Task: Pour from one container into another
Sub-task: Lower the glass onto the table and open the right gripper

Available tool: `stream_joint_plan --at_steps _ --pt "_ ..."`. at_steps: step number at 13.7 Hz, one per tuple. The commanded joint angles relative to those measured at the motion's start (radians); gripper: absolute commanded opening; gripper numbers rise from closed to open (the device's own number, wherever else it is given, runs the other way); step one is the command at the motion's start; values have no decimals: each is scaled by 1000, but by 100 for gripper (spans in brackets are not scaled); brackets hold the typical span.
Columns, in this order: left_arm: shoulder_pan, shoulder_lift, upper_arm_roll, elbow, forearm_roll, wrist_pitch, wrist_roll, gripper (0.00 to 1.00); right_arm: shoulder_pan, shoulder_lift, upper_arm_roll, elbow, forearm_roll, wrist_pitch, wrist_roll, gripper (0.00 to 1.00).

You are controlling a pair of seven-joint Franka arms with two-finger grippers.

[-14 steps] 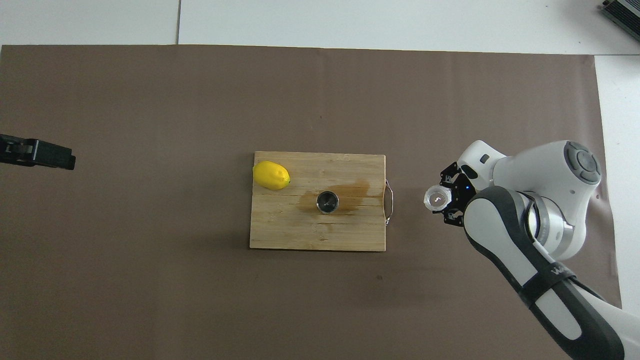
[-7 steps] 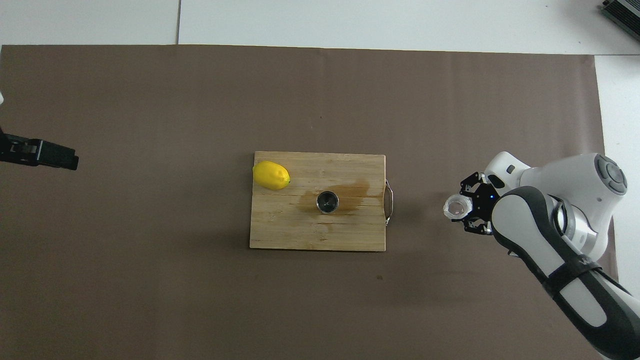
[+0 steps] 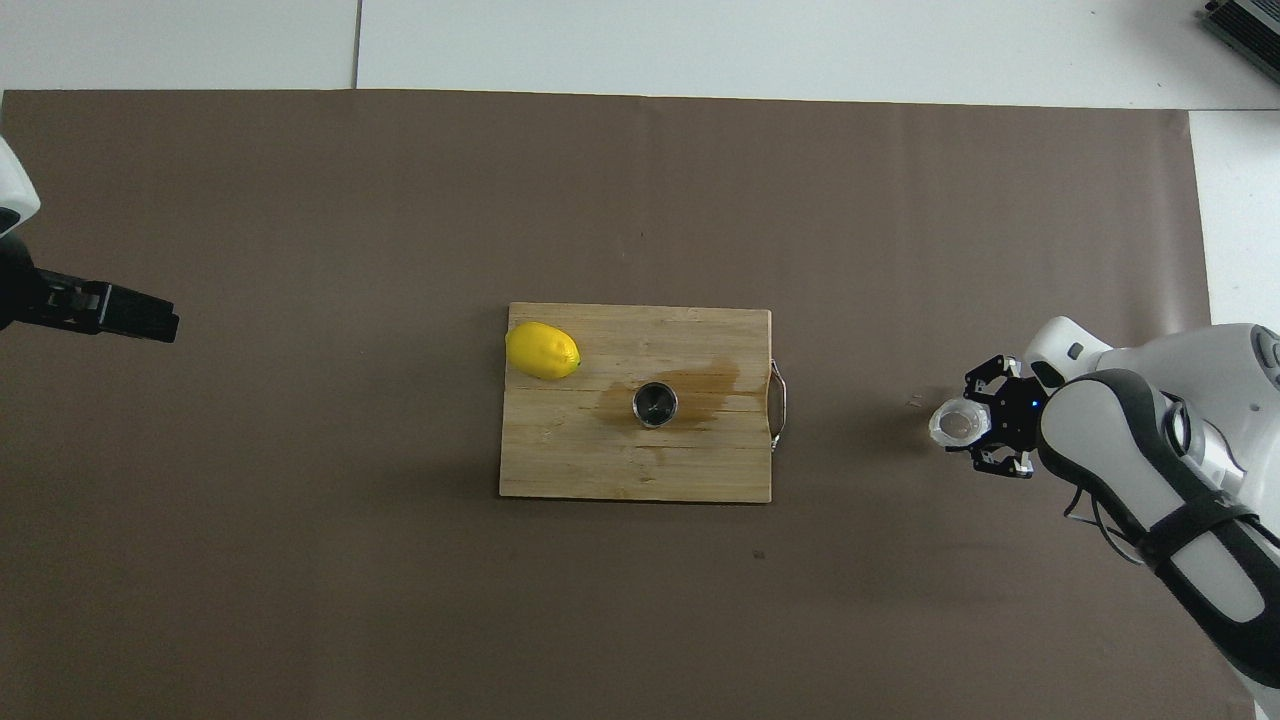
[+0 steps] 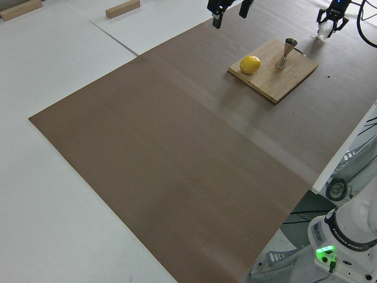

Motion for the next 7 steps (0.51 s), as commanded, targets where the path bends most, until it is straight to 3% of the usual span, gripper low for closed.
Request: stream_joint_plan --at_steps 1,3,4,7 --pt "0 -8 8 -15 -6 28 8 100 -11 2 13 -7 44 7 -36 24" --pt "0 -8 9 -15 -12 37 6 100 -11 2 13 -5 44 9 -36 67" --pt "0 -6 9 -15 -12 37 5 100 -11 2 13 -4 46 7 -36 100" --pt "-2 -5 9 -15 -12 36 -2 100 -14 1 12 -2 46 4 -35 100"
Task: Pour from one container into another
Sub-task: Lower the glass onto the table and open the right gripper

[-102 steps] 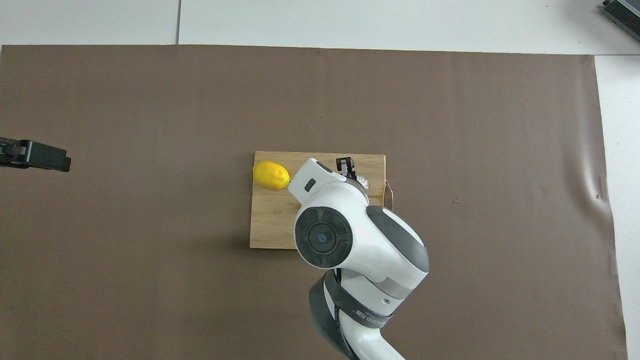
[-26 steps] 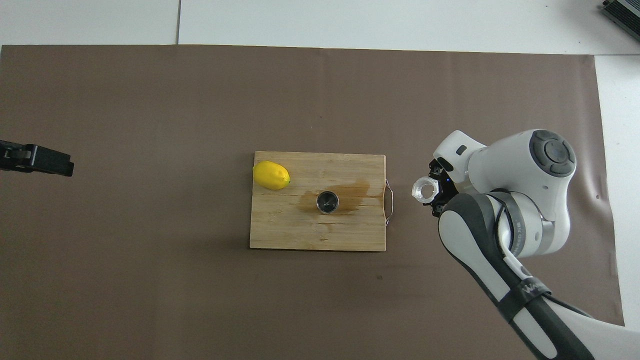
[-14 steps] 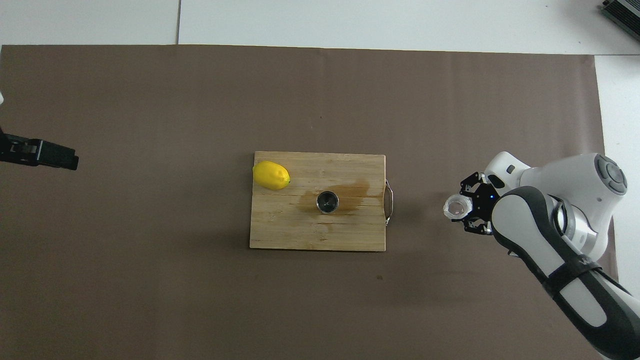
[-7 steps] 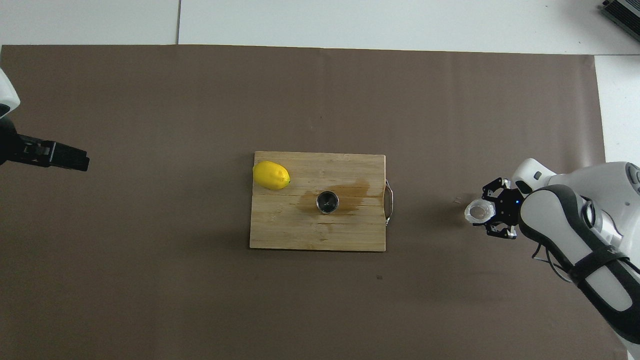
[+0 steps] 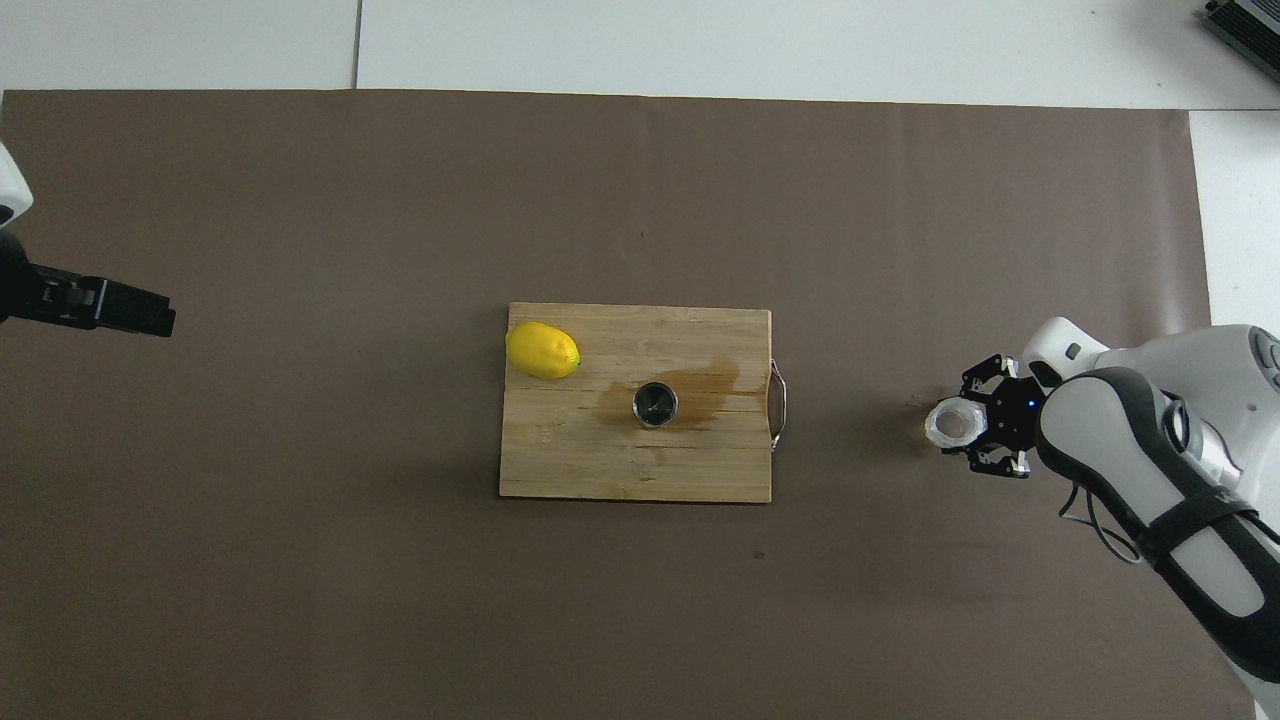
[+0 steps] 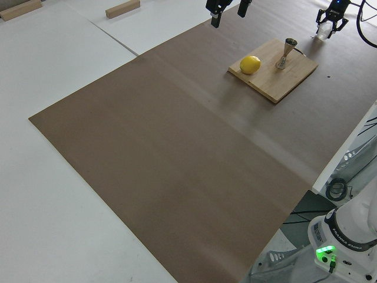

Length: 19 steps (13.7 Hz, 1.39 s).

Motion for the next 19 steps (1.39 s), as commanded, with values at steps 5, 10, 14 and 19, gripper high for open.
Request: stream_joint_plan --at_steps 5,10,14,19 --pt "-1 -5 6 -15 -10 19 -1 100 -69 -52 4 23 29 1 -19 100" --pt "-1 -2 6 -11 -10 19 -6 100 -55 -124 4 56 12 -54 154 100" --pt "-1 -1 6 -4 -10 19 2 100 -21 -162 4 87 -51 -67 391 100" --pt "-3 -1 6 -4 -12 20 6 100 85 -224 13 209 -309 -198 1081 100"
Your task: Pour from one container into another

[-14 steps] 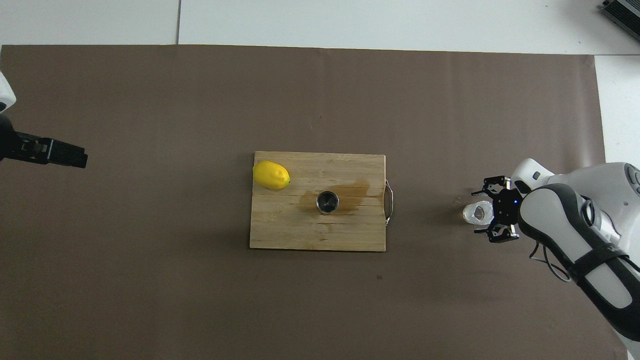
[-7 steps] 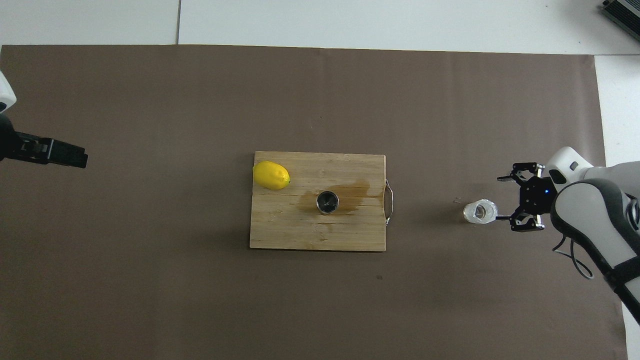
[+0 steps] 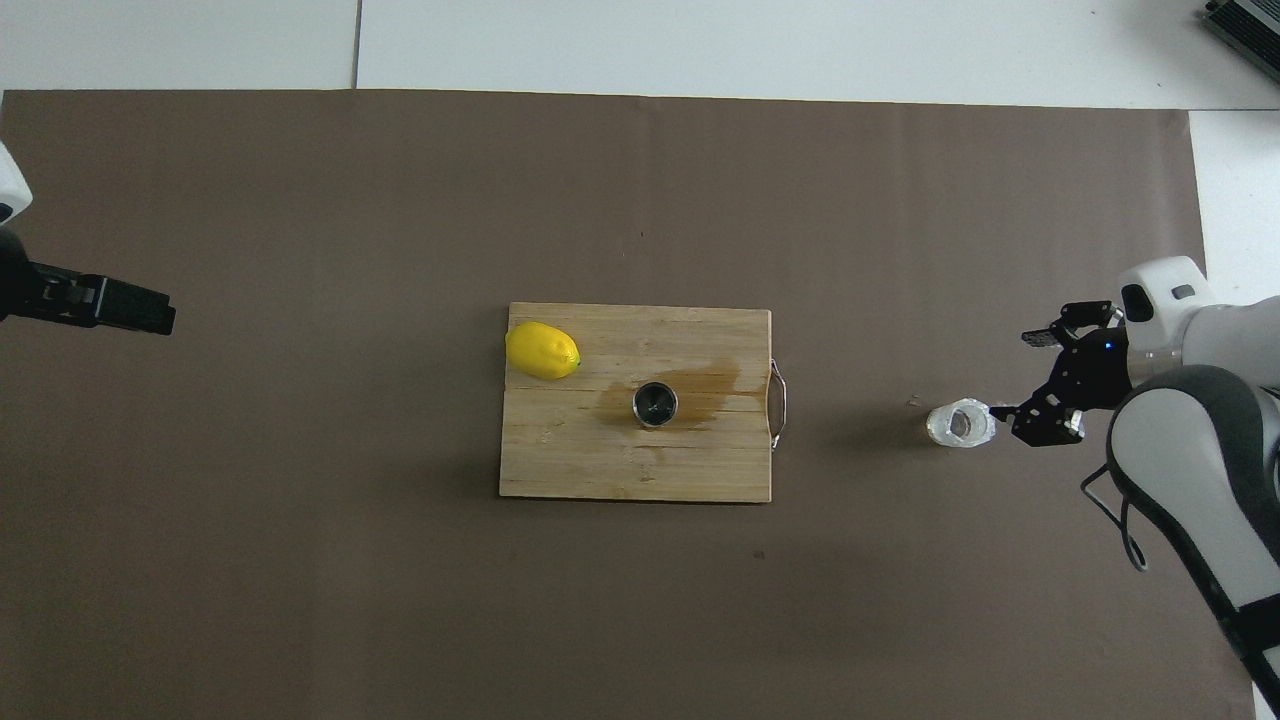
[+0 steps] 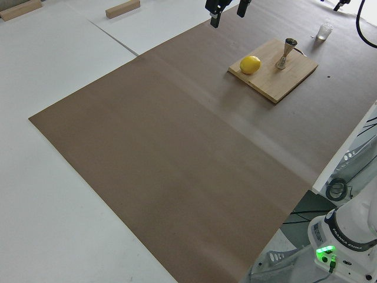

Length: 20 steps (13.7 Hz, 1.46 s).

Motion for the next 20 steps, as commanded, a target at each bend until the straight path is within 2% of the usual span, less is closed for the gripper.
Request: stream_joint_plan --at_steps 1,7,11,14,20 --pt "-3 -2 6 -4 -11 17 8 100 33 -4 8 105 -89 -90 308 100" --pt "-3 -2 6 -4 -11 17 8 100 75 6 8 283 -160 -227 870 100" --pt "-5 -2 6 -4 -11 17 8 100 91 22 9 479 -201 -437 1134 100" --pt "-5 -2 6 -4 -11 17 8 100 116 60 9 595 -201 -554 1228 100" --pt "-5 -2 6 -4 -11 18 6 100 124 43 13 575 -198 -581 1239 100"
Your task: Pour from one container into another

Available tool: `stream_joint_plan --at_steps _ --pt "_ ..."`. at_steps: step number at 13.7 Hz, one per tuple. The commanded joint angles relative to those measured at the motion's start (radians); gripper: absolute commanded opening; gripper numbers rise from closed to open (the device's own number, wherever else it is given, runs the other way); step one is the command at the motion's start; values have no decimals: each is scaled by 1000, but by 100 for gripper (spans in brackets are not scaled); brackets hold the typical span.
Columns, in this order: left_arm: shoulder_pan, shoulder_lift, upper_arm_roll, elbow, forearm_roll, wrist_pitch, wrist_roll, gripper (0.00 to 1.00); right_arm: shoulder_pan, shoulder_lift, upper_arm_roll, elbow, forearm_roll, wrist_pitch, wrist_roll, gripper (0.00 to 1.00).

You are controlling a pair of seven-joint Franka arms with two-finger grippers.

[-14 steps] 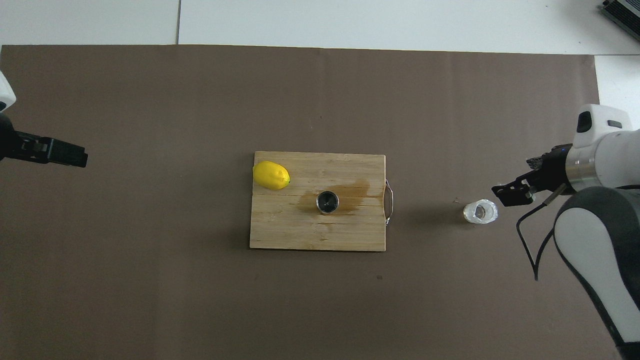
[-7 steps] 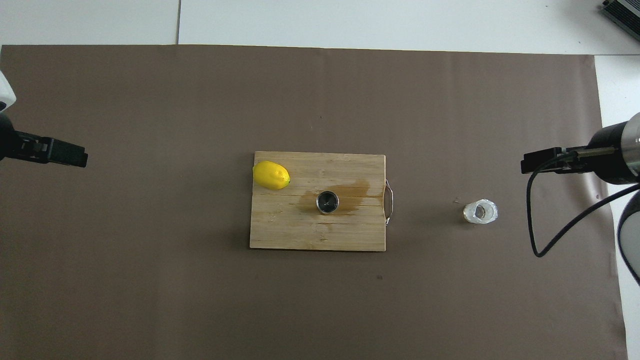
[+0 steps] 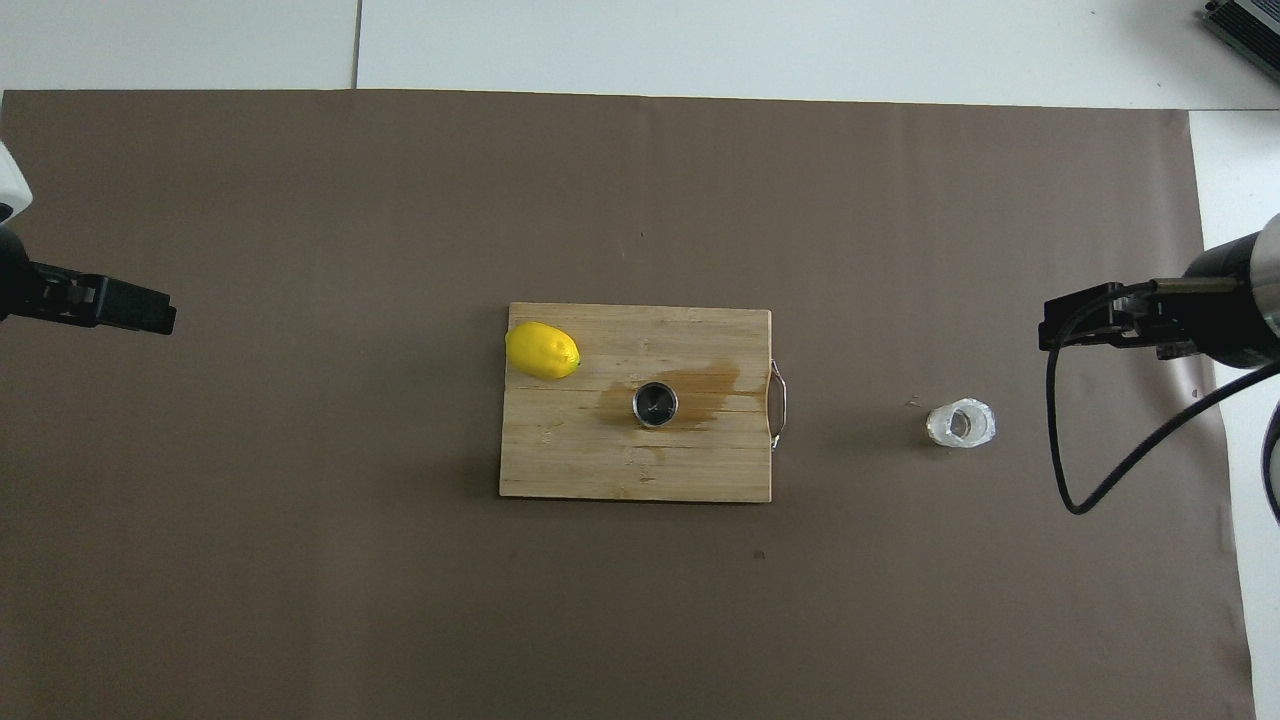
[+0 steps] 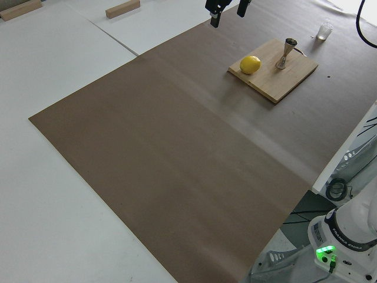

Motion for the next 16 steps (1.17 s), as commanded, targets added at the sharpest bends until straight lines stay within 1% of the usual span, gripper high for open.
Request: stream_joint_plan --at_steps 1,3,6,10,16 --pt "-5 -2 6 -4 -10 17 6 100 -2 9 7 19 -21 -20 21 100" --pt "-5 -2 6 -4 -10 17 6 100 -2 8 7 19 -24 -29 21 100" --pt "-5 -2 6 -4 -10 17 6 100 1 -15 8 -25 -50 -14 24 100" --pt "-5 -2 6 -4 -10 17 6 100 -6 -17 8 -33 -78 -6 40 100" --pt "-6 -2 6 -6 -10 17 1 100 -13 -18 7 -35 -66 -7 40 100"
